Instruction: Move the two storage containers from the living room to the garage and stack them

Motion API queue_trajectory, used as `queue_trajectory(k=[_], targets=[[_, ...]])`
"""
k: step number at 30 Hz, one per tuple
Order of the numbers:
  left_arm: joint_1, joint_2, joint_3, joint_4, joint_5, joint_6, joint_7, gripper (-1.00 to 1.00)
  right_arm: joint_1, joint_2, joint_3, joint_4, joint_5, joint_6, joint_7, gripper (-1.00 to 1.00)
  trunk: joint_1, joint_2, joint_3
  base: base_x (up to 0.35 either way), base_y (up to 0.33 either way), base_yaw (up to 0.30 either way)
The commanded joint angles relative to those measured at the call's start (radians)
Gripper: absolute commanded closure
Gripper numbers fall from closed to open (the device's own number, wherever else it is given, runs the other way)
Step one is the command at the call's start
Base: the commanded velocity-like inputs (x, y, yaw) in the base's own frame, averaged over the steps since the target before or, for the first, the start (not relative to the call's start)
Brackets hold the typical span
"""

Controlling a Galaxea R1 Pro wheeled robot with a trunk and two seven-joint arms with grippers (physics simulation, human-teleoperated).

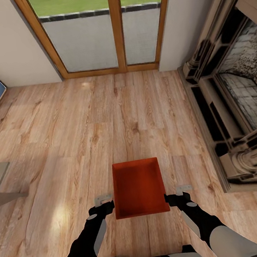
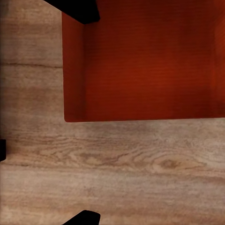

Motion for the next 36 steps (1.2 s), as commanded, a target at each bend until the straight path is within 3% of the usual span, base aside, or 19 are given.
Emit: queue_trajectory(k=[1,5,10,21,26,36], targets=[[0.000,-0.001,-0.004,-0.003,0.011,0.005,0.009,-1.00,0.000,0.000,0.006,-0.001,-0.007,0.001,-0.007,-1.00,0.000,-0.001,-0.001,0.000,0.000,0.000],[0.000,-0.004,0.000,-0.041,0.015,0.008,0.010,-1.00,0.000,0.000,0.006,-0.001,-0.007,0.002,-0.006,-1.00,0.000,-0.001,-0.001,0.000,0.000,0.000],[0.000,-0.005,-0.002,-0.078,0.017,0.011,0.011,-1.00,0.000,0.000,0.006,-0.001,-0.007,0.003,-0.006,-1.00,0.019,-0.036,-0.016,0.000,0.000,0.000],[0.000,-0.013,-0.003,-0.029,0.010,0.016,0.029,-1.00,0.000,0.000,0.006,-0.001,-0.011,0.002,-0.008,-1.00,0.061,-0.113,-0.051,0.000,0.000,0.000],[0.000,-0.038,-0.003,-0.014,0.006,0.011,0.062,-1.00,0.000,0.000,0.006,-0.001,-0.011,0.001,-0.008,-1.00,0.081,-0.148,-0.066,0.000,0.000,0.000],[0.000,-0.042,-0.005,-0.014,0.004,0.007,0.064,-1.00,0.000,-0.002,0.008,0.000,-0.011,-0.001,-0.007,-1.00,0.119,-0.218,-0.098,0.000,0.000,0.000]])
